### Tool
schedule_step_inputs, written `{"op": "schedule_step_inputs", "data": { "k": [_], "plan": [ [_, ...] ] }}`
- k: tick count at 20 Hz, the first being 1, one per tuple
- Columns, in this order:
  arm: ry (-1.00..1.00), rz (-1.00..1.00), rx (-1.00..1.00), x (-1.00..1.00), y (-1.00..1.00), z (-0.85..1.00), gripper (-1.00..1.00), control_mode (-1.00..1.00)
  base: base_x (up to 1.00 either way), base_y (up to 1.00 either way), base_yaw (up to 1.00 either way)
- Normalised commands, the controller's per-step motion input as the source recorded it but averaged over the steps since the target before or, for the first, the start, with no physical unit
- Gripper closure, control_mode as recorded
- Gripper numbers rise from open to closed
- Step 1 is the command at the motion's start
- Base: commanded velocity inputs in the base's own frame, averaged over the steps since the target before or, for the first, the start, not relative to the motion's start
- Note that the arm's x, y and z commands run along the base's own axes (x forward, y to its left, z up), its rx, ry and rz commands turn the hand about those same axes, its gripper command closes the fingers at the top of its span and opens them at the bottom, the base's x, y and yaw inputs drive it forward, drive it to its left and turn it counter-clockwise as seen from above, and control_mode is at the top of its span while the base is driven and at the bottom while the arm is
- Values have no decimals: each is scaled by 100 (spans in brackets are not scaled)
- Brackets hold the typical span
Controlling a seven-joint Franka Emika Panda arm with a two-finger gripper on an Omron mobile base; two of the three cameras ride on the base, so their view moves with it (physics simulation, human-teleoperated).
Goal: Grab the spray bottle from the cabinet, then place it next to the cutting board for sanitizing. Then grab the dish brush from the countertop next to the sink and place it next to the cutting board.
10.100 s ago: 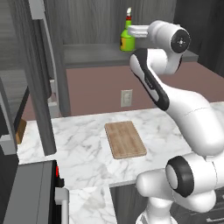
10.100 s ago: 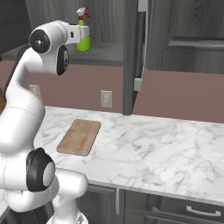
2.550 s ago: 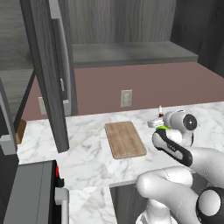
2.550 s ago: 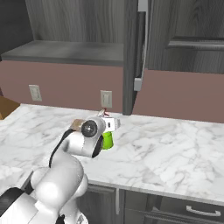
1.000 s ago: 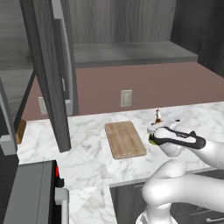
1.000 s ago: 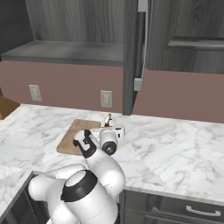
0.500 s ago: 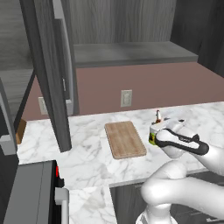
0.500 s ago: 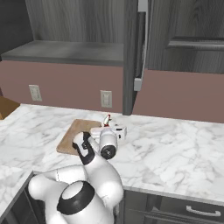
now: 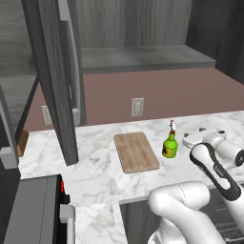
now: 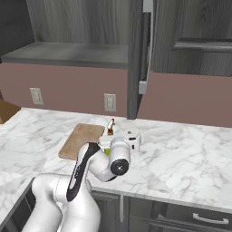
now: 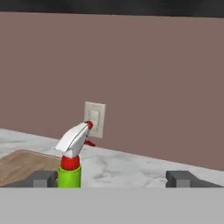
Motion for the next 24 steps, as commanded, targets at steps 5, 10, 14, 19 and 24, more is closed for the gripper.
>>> {"op": "schedule_step_inputs", "data": {
  "k": [5, 10, 14, 19, 24],
  "plan": [
    [1, 0, 0, -74, 24, 75, -100, -100, 0, 0, 0],
    [29, 0, 7, -44, 56, 94, -100, -100, 0, 0, 0],
    [29, 0, 9, -42, 31, 96, -100, -100, 0, 0, 0],
    [8, -1, 2, -66, 18, 56, -100, -100, 0, 0, 0],
    [2, -5, -1, -43, 28, 6, -100, -100, 0, 0, 0]
  ]
}}
